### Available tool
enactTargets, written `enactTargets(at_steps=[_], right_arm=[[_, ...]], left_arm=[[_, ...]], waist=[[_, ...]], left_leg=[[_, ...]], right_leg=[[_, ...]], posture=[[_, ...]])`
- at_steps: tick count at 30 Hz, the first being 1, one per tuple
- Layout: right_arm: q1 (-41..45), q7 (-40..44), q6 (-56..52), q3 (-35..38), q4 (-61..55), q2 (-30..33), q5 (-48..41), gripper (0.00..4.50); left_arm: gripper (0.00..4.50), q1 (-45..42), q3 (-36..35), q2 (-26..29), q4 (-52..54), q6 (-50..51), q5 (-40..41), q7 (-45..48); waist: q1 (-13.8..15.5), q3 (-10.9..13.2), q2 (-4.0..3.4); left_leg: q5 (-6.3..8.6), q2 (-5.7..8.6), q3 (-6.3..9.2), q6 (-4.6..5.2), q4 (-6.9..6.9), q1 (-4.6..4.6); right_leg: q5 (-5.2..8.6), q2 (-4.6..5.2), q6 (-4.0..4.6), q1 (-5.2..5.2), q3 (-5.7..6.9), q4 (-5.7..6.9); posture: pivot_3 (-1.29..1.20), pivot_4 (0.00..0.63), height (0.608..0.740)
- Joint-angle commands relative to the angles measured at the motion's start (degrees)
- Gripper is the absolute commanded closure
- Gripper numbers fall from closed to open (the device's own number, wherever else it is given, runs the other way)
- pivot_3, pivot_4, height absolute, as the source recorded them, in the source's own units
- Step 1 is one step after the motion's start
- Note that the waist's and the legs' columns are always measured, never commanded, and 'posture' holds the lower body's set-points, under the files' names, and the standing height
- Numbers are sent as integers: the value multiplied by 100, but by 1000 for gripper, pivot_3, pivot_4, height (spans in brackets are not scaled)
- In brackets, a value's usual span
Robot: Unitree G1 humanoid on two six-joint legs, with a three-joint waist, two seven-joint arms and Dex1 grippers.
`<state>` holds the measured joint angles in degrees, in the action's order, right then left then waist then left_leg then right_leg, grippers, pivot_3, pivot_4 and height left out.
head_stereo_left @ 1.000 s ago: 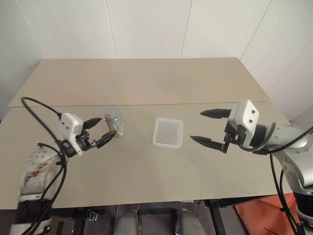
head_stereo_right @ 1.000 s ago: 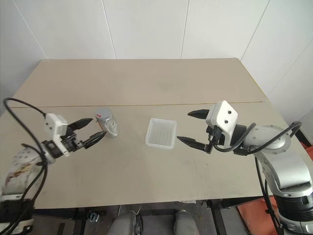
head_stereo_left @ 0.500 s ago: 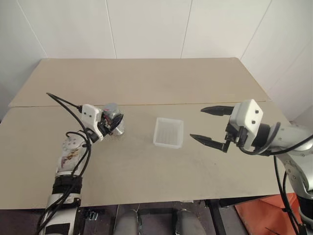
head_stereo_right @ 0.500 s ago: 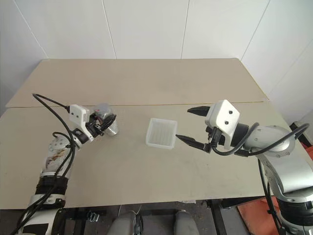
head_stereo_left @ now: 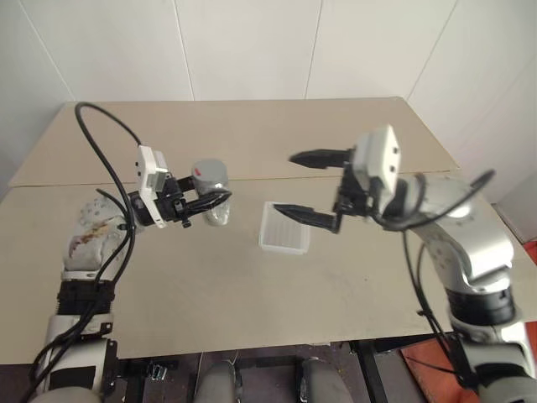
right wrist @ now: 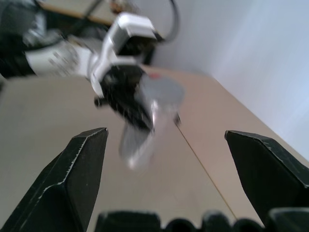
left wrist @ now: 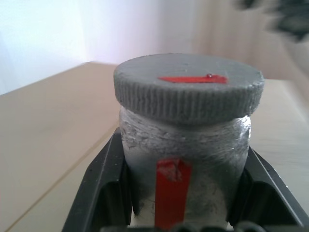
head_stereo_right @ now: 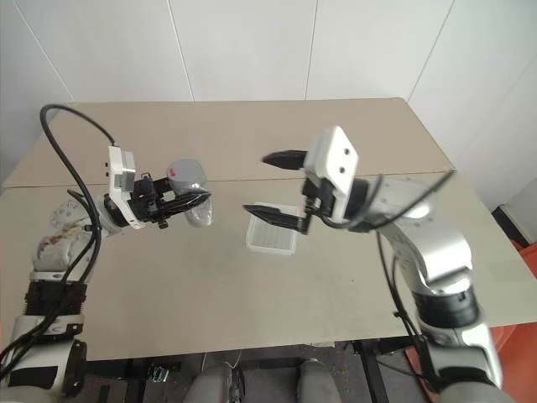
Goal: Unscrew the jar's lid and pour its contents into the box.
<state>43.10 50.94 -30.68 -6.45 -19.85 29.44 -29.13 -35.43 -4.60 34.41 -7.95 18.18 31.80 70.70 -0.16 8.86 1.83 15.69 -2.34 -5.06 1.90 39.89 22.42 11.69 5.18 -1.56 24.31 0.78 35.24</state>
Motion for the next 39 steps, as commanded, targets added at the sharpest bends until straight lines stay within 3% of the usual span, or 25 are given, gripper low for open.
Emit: enactTargets(at_steps=[1,14,17,21,25,29,32,37,38,39], right_arm=[[421,-173,-205,-140,316,-308,2,0],[815,-530,-737,-322,833,-874,139,0],[848,-506,-793,-243,920,-958,28,556],[930,-338,-1011,-74,1080,-1031,-294,1738],[1102,398,-678,-66,1602,-1014,-435,1751],[1594,2833,444,-259,2672,-1055,-596,1751],[2022,3997,953,-535,3413,-1092,-750,1751],[2567,4016,1867,-834,4660,-1414,-272,1751],[2565,3838,1856,-740,4734,-1431,-156,1034],[2562,3723,1849,-669,4787,-1445,-72,815]], left_arm=[[2508,-352,215,-141,-69,-160,-24,326],[2508,-604,335,-536,-220,-391,-123,456],[2508,-584,326,-513,-187,-390,-119,481],[2508,-574,315,-496,-164,-415,-118,514],[2508,-636,319,-461,-96,-314,64,795],[2508,-788,435,-291,-18,115,456,1618],[2508,-895,511,-231,18,317,562,1951],[2508,-902,553,-305,79,288,490,1932],[2508,-871,527,-319,67,260,472,1884],[2508,-849,507,-329,58,244,459,1853]], waist=[[17,0,0],[-30,0,0],[-51,0,0],[-51,0,0],[-53,0,0],[-59,3,-3],[-65,4,-5],[-83,5,-6],[-82,5,-6],[-77,5,-6]], left_leg=[[0,1,-2,0,2,2],[-3,3,1,-4,5,23],[-3,3,3,-4,6,22],[-3,3,4,-4,5,23],[-3,3,5,-4,6,23],[-3,2,3,-3,6,24],[-3,3,3,-3,7,25],[-4,1,5,-5,6,21],[-5,0,4,-7,5,21],[-6,0,4,-9,5,21]], right_leg=[[0,0,0,0,3,-1],[0,0,-1,22,4,47],[0,0,-1,22,4,48],[0,1,-1,22,4,48],[0,1,-1,22,4,49],[0,-2,-1,23,4,47],[1,-3,-2,25,3,48],[1,-3,-2,25,3,53],[1,-4,-2,26,3,53],[1,-4,-2,27,3,53]], posture=[[0,150,740],[0,150,740],[0,150,740],[0,150,740],[0,150,740],[0,150,740],[0,150,740],[0,150,740],[0,150,740],[0,150,740]])
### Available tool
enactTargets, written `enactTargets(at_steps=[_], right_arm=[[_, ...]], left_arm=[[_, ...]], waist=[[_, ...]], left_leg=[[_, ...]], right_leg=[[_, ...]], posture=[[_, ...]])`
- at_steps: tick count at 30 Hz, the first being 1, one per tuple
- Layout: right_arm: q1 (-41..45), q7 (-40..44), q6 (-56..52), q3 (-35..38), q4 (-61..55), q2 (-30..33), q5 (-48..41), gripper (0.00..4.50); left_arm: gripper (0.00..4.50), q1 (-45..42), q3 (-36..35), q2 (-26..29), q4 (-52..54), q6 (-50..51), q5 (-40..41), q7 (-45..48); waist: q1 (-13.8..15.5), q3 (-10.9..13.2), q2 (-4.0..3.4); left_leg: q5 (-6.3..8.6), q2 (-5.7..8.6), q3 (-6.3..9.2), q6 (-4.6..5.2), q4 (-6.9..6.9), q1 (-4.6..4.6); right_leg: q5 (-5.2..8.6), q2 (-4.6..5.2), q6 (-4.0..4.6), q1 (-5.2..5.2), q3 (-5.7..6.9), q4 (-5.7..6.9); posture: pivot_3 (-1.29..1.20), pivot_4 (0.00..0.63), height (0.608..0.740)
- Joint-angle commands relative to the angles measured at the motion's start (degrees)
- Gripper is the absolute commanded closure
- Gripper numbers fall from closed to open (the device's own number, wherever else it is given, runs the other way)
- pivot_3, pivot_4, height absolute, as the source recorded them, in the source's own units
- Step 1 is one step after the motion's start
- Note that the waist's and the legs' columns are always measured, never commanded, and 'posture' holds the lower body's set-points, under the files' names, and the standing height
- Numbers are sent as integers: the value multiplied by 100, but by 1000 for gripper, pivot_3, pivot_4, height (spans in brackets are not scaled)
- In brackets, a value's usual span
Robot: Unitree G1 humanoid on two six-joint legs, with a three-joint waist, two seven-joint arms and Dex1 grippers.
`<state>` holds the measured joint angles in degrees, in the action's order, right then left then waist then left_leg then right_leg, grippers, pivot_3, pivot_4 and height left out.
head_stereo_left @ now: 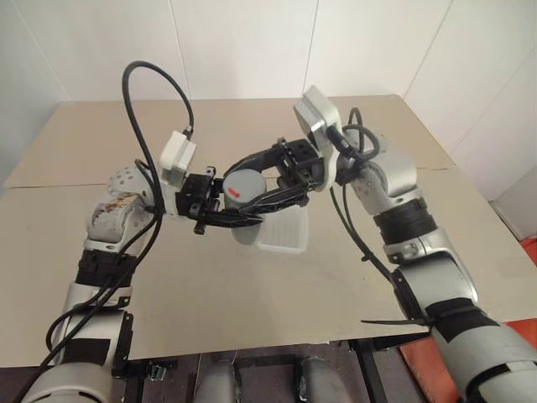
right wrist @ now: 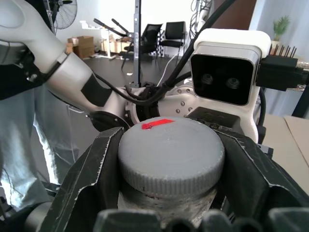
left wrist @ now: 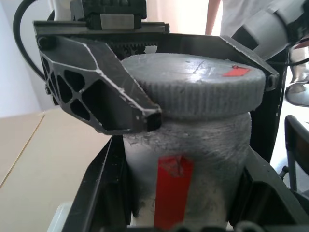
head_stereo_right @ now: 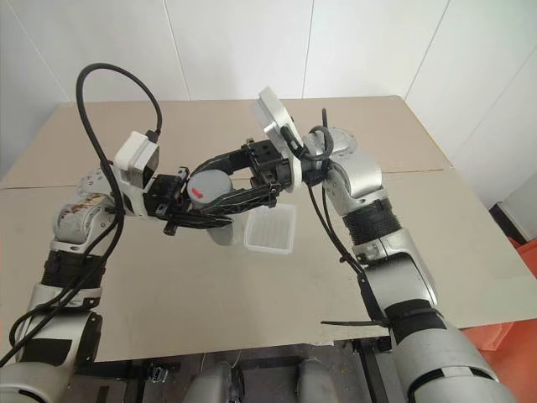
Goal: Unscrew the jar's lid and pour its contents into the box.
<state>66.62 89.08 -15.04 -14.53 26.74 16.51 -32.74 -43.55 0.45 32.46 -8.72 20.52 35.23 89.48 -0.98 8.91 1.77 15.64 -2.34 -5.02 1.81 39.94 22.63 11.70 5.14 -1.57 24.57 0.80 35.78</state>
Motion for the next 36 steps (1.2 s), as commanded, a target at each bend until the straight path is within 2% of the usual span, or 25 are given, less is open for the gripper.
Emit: enactTargets(at_steps=[1,3,6,12,15,20,27,36], right_arm=[[188,-162,267,198,130,-145,324,433],[-88,-558,151,433,-223,56,367,34],[-664,-1421,-162,788,-1168,337,436,34],[-1460,-3020,-1263,1053,-3217,586,375,34],[-1541,-3691,-1720,935,-3751,429,428,34],[-1437,-4517,-2097,525,-3848,10,786,34],[-1242,-5072,-2304,458,-3341,-153,1195,34],[-1539,-4787,-2181,1079,-3478,485,830,34]], left_arm=[[2508,-18,-20,-142,130,1,106,-48],[2508,31,-108,-152,36,-61,46,-170],[2508,68,-238,-171,-153,-159,-23,-393],[2508,47,-246,-349,-531,-459,-300,-783],[2508,-38,-197,-482,-678,-570,-402,-857],[2508,-186,-190,-583,-832,-658,-499,-884],[2508,-230,-237,-537,-844,-678,-511,-862],[2508,2,-328,-387,-643,-641,-470,-855]], waist=[[6,0,0],[31,0,0],[91,0,0],[84,0,0],[29,0,-1],[11,0,-1],[30,0,0],[28,0,-1]], left_leg=[[-1,-1,0,-1,0,3],[-2,0,1,-4,4,19],[-9,2,8,-14,26,64],[-9,5,6,-14,32,74],[-8,2,6,-12,29,66],[-8,3,7,-12,29,64],[-7,6,8,-7,30,71],[-6,5,11,-6,29,71]], right_leg=[[0,0,0,3,0,0],[0,2,0,17,0,3],[-1,7,-1,53,10,12],[-1,8,-1,65,7,18],[-1,3,0,64,3,25],[-1,1,0,63,1,28],[-1,4,-1,63,3,19],[-1,3,-1,62,4,18]], posture=[[0,150,740],[0,150,740],[0,150,740],[0,150,740],[0,150,740],[0,150,740],[0,150,740],[0,150,740]])
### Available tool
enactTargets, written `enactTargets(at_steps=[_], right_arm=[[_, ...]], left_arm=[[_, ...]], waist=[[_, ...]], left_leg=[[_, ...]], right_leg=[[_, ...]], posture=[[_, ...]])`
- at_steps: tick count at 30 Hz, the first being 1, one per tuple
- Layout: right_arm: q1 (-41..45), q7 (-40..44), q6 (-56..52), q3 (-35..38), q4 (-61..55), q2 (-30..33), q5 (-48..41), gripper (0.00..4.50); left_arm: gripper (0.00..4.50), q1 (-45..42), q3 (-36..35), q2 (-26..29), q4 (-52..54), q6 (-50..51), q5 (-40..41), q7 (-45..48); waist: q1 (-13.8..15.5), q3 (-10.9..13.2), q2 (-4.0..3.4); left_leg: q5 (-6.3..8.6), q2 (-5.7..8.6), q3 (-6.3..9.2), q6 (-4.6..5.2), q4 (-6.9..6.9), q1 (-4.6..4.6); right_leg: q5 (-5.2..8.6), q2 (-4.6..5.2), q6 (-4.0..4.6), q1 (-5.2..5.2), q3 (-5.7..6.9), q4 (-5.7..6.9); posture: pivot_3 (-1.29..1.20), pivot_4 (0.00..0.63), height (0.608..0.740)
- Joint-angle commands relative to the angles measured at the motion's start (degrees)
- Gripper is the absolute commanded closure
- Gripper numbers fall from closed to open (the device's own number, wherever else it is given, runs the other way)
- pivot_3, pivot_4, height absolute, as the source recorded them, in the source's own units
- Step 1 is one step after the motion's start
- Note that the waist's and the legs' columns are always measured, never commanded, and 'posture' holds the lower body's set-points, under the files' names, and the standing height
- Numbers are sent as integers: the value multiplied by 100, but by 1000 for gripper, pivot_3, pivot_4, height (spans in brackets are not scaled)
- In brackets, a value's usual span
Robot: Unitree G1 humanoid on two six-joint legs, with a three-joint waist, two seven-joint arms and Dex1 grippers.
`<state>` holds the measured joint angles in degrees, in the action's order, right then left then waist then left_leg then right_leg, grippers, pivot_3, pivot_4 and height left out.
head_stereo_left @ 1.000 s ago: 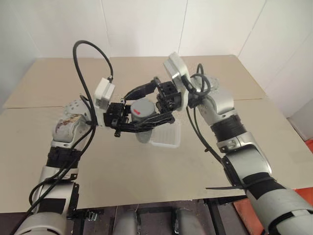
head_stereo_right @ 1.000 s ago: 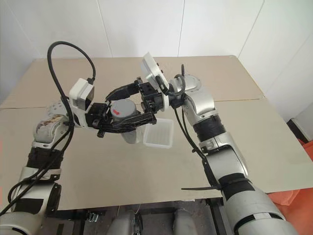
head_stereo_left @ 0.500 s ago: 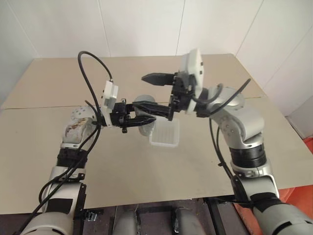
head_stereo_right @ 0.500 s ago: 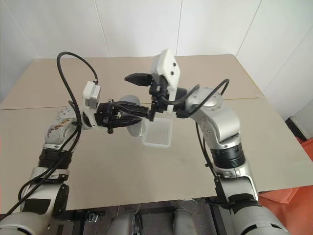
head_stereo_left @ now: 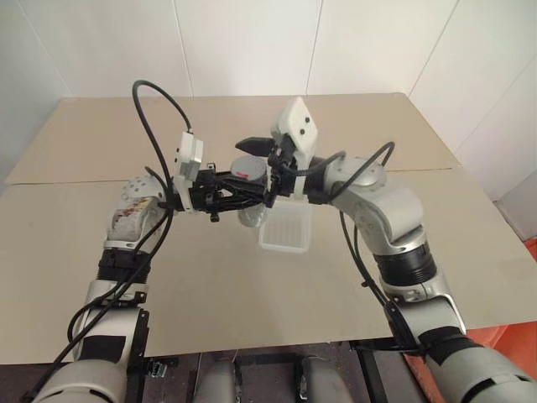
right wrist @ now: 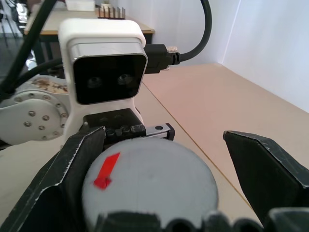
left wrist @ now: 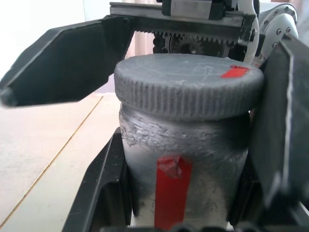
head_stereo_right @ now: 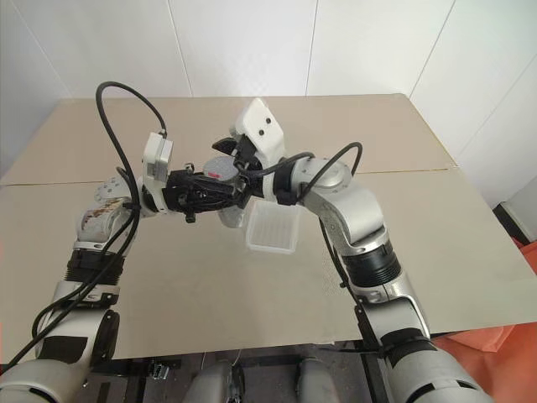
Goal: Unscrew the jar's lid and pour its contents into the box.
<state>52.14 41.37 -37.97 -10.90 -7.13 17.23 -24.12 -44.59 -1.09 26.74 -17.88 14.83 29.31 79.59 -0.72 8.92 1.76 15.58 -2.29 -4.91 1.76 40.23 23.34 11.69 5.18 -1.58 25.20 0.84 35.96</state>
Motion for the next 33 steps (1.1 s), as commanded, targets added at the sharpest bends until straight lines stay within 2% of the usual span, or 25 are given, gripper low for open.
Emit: enactTargets(at_steps=[1,7,16,20,23,28,33], right_arm=[[-166,42,131,780,-118,530,-78,34],[-438,185,150,1038,-251,1027,-343,34],[-712,425,54,1122,-738,1210,-586,34],[-588,337,-260,865,-1277,848,-958,34],[-468,89,-398,621,-1430,567,-914,34],[-86,-494,-242,-12,-967,184,-113,34],[72,-691,-234,-107,-548,31,252,34]], left_arm=[[2508,133,-188,211,296,-68,127,136],[2508,223,-248,350,373,-28,190,139],[2508,207,-245,315,335,-38,130,113],[2508,123,-148,114,231,-103,59,64],[2508,65,-98,1,161,-140,11,69],[2508,-45,-61,-42,51,-183,-5,110],[2508,-59,-64,8,54,-193,0,135]], waist=[[1,0,0],[-2,0,0],[-11,0,0],[-8,0,1],[-6,0,0],[-6,0,0],[2,0,0]], left_leg=[[0,0,0,0,0,0],[1,-1,0,1,0,-2],[2,1,0,3,-2,-3],[2,1,3,3,-1,-3],[2,1,4,3,0,-4],[1,3,3,3,0,-4],[1,4,1,2,0,0]], right_leg=[[0,1,0,0,0,0],[0,0,0,-1,-1,0],[0,0,0,-2,-3,-1],[0,0,0,-1,-3,-1],[0,0,0,-1,-3,2],[0,1,0,-1,-3,3],[0,2,0,-1,-1,-1]], posture=[[0,150,740],[0,150,740],[0,150,740],[0,150,740],[0,150,740],[0,150,740],[0,150,740]])
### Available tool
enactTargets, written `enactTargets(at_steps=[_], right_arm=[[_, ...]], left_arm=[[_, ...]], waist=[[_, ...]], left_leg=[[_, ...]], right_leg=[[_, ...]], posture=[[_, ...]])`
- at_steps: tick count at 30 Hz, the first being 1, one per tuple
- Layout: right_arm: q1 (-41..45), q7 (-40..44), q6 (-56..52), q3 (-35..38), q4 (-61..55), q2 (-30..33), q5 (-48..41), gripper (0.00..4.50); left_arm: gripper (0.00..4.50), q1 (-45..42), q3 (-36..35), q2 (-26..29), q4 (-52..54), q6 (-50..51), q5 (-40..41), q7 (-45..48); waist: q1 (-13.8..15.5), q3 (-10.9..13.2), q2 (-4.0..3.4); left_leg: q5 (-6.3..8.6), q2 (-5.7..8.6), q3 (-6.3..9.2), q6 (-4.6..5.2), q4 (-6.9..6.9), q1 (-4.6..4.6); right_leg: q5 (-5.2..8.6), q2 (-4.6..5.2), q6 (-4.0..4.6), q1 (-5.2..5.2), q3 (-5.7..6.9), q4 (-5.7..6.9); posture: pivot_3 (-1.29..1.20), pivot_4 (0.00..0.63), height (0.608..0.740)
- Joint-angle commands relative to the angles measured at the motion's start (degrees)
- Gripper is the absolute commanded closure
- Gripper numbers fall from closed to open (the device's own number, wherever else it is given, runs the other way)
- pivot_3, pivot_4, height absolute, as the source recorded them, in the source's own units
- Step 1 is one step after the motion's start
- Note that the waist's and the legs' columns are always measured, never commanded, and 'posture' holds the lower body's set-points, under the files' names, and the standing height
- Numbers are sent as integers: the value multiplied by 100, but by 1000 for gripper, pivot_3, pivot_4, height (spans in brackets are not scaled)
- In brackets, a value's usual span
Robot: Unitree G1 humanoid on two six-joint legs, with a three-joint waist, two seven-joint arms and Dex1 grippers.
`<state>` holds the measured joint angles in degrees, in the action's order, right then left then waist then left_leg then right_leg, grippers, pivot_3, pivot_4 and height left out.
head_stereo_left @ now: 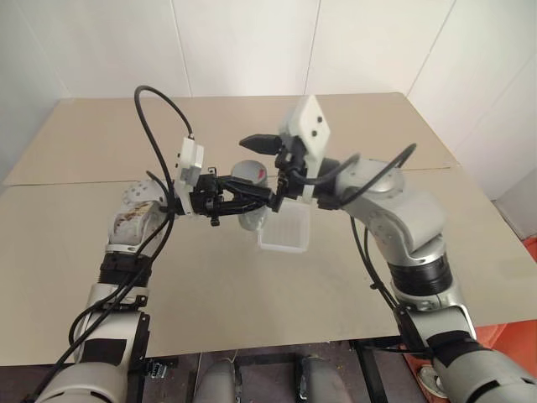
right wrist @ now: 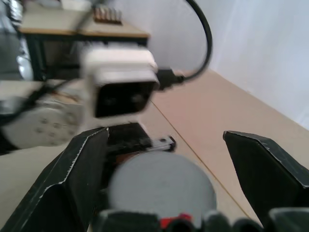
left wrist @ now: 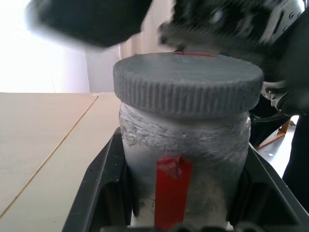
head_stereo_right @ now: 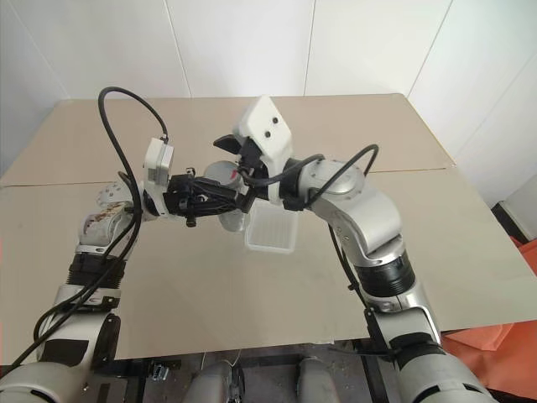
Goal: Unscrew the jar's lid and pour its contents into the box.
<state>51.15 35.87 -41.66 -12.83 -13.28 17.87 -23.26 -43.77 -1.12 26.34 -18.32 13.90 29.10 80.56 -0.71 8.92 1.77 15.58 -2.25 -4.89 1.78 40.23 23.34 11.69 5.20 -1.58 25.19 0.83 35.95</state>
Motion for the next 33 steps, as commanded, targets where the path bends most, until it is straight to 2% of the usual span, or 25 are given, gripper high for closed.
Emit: enactTargets(at_steps=[1,12,22,27,33], right_arm=[[166,-135,147,154,128,-37,163,34],[-306,94,10,1079,-261,705,-390,34],[-727,496,57,1113,-771,1131,-683,34],[-562,563,-83,953,-1085,837,-985,34],[-183,53,84,256,-648,244,-335,34]], left_arm=[[2508,-139,-68,67,98,-103,20,43],[2508,15,-154,259,211,-78,69,49],[2508,-32,-124,236,157,-124,54,49],[2508,-55,-94,163,126,-171,28,20],[2508,-64,-58,97,129,-221,7,11]], waist=[[2,0,0],[-1,0,0],[-18,0,0],[-12,0,0],[-10,0,0]], left_leg=[[0,0,0,0,0,1],[1,-1,3,2,0,1],[1,-2,1,3,-1,-3],[1,-2,3,3,0,-3],[1,-1,2,2,0,-5]], right_leg=[[0,0,0,0,0,-1],[0,1,0,-1,1,-2],[0,-2,0,-1,-3,-1],[0,-2,0,-1,-3,0],[0,-2,0,-1,-3,4]], posture=[[0,150,740],[0,150,740],[0,150,740],[0,150,740],[0,150,740]])
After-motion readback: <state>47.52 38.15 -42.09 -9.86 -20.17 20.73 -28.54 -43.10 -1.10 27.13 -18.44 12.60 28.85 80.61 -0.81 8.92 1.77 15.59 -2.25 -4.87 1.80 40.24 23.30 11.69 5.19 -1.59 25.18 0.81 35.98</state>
